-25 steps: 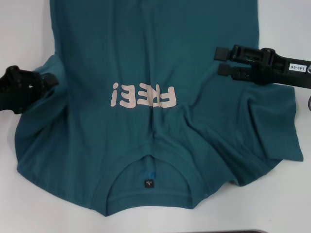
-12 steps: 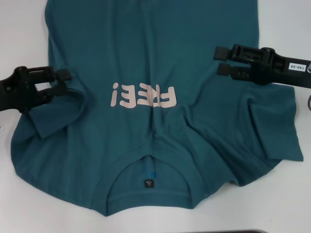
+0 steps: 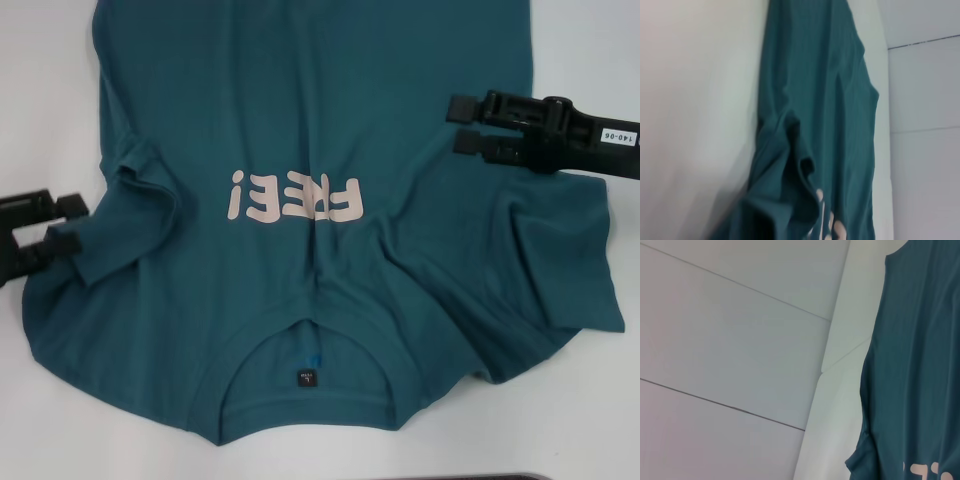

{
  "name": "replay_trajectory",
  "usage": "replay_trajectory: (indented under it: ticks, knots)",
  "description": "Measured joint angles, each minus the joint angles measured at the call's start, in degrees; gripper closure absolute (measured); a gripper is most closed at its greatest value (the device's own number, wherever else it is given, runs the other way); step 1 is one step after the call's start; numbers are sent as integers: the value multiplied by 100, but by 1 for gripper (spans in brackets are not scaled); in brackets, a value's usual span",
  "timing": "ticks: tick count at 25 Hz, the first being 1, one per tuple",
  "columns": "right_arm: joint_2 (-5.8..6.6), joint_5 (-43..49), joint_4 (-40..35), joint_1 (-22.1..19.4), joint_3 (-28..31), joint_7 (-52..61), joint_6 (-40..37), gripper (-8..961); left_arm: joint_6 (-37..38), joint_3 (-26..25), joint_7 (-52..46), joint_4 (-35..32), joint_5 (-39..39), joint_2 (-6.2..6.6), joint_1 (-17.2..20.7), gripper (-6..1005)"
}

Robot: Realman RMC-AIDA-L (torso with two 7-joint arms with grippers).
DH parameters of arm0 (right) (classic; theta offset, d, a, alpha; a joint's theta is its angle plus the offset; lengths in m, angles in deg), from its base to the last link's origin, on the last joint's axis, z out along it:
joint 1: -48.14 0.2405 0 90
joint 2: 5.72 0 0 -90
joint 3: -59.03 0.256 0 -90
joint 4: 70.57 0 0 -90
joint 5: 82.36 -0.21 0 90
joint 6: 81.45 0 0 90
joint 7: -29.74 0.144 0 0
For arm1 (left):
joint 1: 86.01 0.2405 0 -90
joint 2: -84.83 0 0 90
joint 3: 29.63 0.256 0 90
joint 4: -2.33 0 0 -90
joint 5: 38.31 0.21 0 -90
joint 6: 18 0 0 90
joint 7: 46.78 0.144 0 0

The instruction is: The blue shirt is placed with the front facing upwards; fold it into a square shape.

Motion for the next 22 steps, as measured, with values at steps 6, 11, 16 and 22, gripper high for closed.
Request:
replay_trajectory:
  ticks: [6, 11, 16, 22]
  knots:
    - [3, 0, 0, 16, 5, 30, -4, 82, 189, 22, -139, 5, 471, -24, 57, 418]
    - [3, 0, 0, 18, 5, 35, 5, 83, 21, -20, -150, 12, 591, -29, 71, 418]
    - [4, 0, 0, -4, 5, 37, 8, 83, -289, 38, -145, 140, 720, -97, 69, 417]
    - [4, -16, 0, -25, 5, 38, 7, 83, -435, 48, -94, 234, 817, -189, 25, 421]
